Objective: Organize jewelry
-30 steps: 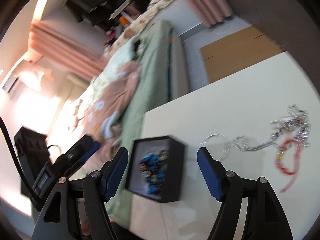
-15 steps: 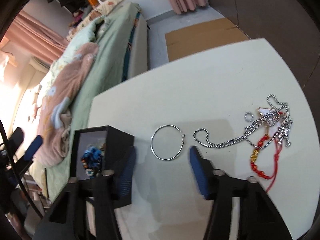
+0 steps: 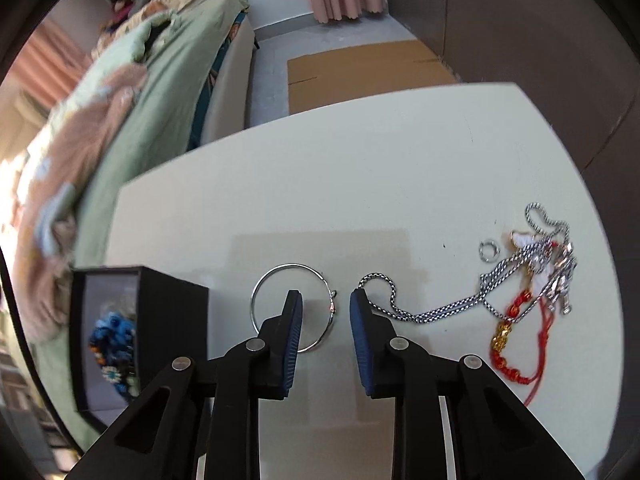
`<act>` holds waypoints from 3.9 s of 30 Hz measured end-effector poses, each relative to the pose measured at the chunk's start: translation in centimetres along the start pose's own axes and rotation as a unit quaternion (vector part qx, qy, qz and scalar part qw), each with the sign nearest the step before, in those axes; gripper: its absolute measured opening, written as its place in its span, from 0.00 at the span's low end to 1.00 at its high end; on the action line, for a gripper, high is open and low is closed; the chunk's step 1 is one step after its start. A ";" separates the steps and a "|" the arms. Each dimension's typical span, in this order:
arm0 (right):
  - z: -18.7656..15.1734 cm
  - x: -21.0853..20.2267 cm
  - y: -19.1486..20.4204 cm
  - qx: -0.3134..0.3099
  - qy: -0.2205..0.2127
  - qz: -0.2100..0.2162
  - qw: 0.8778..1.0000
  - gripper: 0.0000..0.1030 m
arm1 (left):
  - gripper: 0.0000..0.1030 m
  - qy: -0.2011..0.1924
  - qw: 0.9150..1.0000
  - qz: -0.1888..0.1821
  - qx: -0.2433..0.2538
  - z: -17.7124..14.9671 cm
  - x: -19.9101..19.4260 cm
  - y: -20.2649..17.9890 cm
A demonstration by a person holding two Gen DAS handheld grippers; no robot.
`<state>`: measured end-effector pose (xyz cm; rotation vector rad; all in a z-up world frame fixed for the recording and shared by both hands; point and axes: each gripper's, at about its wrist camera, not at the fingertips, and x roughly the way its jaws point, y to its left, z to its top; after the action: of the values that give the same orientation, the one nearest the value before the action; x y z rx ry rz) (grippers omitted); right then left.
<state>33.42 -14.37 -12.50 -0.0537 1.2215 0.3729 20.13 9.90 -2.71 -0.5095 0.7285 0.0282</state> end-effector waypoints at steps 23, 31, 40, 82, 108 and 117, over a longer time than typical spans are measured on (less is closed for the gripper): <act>-0.3 -6.4 -2.4 0.048 -0.076 0.228 0.969 0.04 | 0.85 -0.007 1.000 0.026 -0.008 0.1 0.0 1.0; -0.7 -5.7 2.1 0.022 -0.045 0.311 0.949 0.15 | 0.85 -0.021 0.999 0.035 -0.003 0.3 -0.2 1.1; -0.9 -7.4 -2.6 0.053 -0.076 0.263 0.960 0.67 | 0.85 -0.028 0.999 0.029 0.012 -0.1 -0.2 -0.2; -4.2 -8.5 -24.9 0.298 -0.073 0.213 0.928 0.86 | 0.53 0.156 0.968 -0.087 0.175 -7.1 14.6 -20.1; -4.5 -6.8 -26.5 0.348 -0.053 0.202 0.914 0.82 | 0.34 0.190 0.945 -0.008 0.267 -12.2 21.6 -24.2; -4.1 -6.4 -25.7 0.356 -0.049 0.205 0.910 0.82 | 0.16 0.195 0.941 -0.001 0.276 -12.7 21.7 -23.9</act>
<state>35.80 -41.07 -12.07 0.8538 1.2025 0.2662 33.17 -20.07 -14.26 0.0300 1.0766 -0.2798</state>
